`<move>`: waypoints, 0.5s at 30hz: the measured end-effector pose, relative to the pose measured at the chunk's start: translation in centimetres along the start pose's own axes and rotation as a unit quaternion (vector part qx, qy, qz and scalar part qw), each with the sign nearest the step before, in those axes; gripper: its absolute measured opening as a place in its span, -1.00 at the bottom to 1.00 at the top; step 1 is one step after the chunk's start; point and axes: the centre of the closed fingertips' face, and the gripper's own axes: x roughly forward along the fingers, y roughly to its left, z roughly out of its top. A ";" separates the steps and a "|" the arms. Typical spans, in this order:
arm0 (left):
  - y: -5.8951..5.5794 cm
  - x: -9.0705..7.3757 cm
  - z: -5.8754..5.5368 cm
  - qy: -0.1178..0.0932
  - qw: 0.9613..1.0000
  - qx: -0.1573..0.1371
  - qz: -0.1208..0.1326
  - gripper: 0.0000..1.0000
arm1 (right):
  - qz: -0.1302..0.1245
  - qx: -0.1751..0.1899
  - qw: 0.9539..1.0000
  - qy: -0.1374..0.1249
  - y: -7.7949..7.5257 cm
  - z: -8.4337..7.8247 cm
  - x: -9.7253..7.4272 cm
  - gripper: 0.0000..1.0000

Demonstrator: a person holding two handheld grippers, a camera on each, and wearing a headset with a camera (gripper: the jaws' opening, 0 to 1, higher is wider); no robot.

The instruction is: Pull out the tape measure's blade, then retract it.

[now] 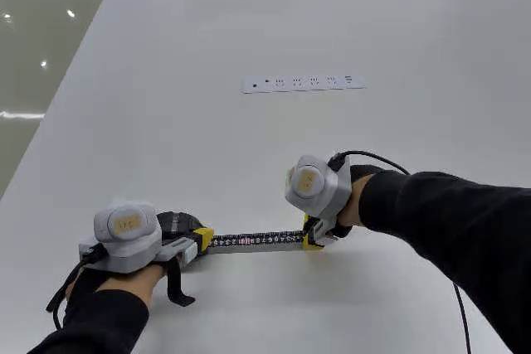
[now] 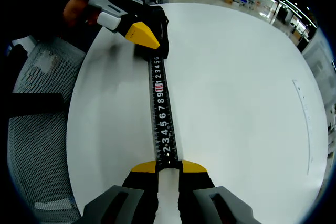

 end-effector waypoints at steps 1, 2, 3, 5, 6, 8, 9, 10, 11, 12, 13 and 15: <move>0.0 0.0 0.0 0.000 1.000 0.000 0.000 0.17 | 0.000 0.000 1.000 0.001 0.0 0.0 0.0 -0.82; 0.0 0.0 0.0 0.001 1.000 0.001 0.000 0.17 | 0.000 0.000 1.000 0.002 0.0 0.1 0.0 -0.82; 0.0 0.0 0.0 0.000 1.000 0.002 0.000 0.17 | 0.000 0.000 1.000 0.003 0.0 0.1 0.0 -0.82; 0.0 0.0 0.0 0.001 1.000 0.002 -0.001 0.17 | 0.000 0.000 1.000 0.005 0.0 0.1 0.0 -0.82; 0.0 0.0 0.0 0.001 1.000 0.003 -0.001 0.17 | 0.000 0.000 1.000 0.005 0.0 0.2 0.0 -0.82; 0.0 0.0 0.0 0.001 1.000 0.003 -0.001 0.17 | 0.001 -0.001 1.000 0.004 0.0 0.2 0.0 -0.82; 0.0 0.0 0.0 0.001 1.000 0.003 -0.002 0.17 | 0.001 -0.004 1.000 0.003 0.0 0.3 0.0 -0.82; 0.0 0.0 0.0 0.001 1.000 0.004 -0.003 0.17 | 0.001 -0.004 1.000 0.003 0.1 0.3 0.0 -0.82; 0.0 0.0 0.0 0.001 1.000 0.004 -0.003 0.17 | 0.001 -0.004 1.000 0.003 0.1 0.3 0.0 -0.82; 0.0 0.0 0.0 0.001 1.000 0.003 -0.004 0.17 | 0.001 -0.003 1.000 0.002 0.1 0.3 0.1 -0.82; 0.0 0.0 0.0 0.001 1.000 0.004 -0.004 0.17 | 0.001 -0.003 1.000 0.002 0.1 0.4 0.1 -0.82; 0.0 0.0 0.0 0.000 1.000 0.004 -0.005 0.17 | 0.002 -0.005 1.000 0.001 0.0 0.4 0.1 -0.82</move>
